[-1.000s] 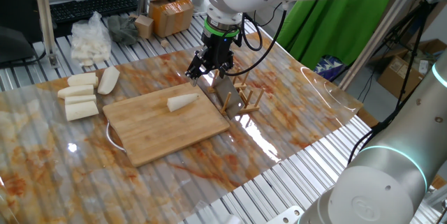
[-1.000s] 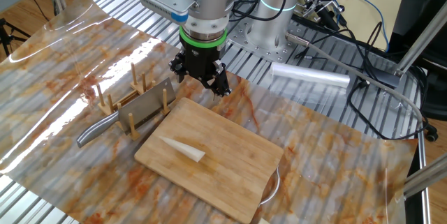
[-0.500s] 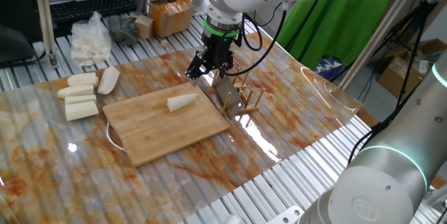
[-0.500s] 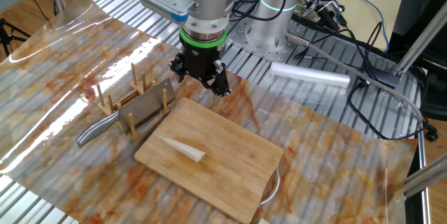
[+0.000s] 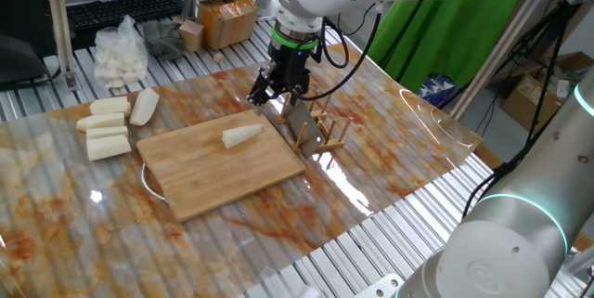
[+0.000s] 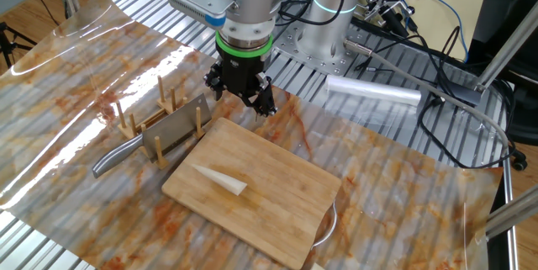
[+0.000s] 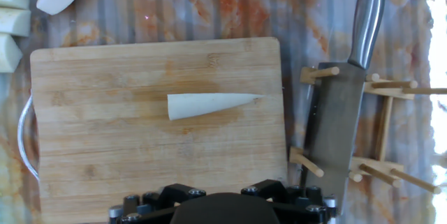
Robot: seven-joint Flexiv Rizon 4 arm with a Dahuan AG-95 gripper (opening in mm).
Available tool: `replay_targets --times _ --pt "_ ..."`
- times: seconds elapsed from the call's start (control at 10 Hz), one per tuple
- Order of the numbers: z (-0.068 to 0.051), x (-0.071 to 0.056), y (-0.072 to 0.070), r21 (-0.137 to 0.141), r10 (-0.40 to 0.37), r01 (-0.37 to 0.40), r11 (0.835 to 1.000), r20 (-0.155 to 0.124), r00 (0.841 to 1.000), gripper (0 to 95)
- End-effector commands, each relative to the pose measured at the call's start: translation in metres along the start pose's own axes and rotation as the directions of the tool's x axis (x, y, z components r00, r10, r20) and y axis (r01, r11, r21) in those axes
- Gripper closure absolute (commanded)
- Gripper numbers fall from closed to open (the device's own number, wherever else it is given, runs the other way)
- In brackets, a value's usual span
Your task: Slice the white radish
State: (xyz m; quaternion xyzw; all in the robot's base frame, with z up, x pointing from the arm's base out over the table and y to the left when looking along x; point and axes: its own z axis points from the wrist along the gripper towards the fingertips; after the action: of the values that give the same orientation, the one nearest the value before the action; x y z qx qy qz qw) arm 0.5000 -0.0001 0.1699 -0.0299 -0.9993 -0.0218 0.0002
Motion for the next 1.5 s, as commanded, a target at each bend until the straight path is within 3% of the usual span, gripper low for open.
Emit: replay_targets --times 0.1,0.7,1.2,1.3,1.5 --pt "0.0 0.0 0.0 -0.027 0.037 -0.037 0.999 -0.001 0.999 95.0" --pt "0.001 0.0 -0.001 -0.023 0.034 -0.034 0.999 -0.001 0.999 95.0" --pt "0.011 -0.007 -0.025 -0.007 0.033 -0.033 0.999 0.005 0.999 95.0" --pt "0.015 -0.009 -0.033 0.001 0.038 -0.038 0.999 0.006 0.999 76.0" --pt "0.021 -0.018 -0.046 0.009 0.043 -0.043 0.999 0.007 0.999 76.0"
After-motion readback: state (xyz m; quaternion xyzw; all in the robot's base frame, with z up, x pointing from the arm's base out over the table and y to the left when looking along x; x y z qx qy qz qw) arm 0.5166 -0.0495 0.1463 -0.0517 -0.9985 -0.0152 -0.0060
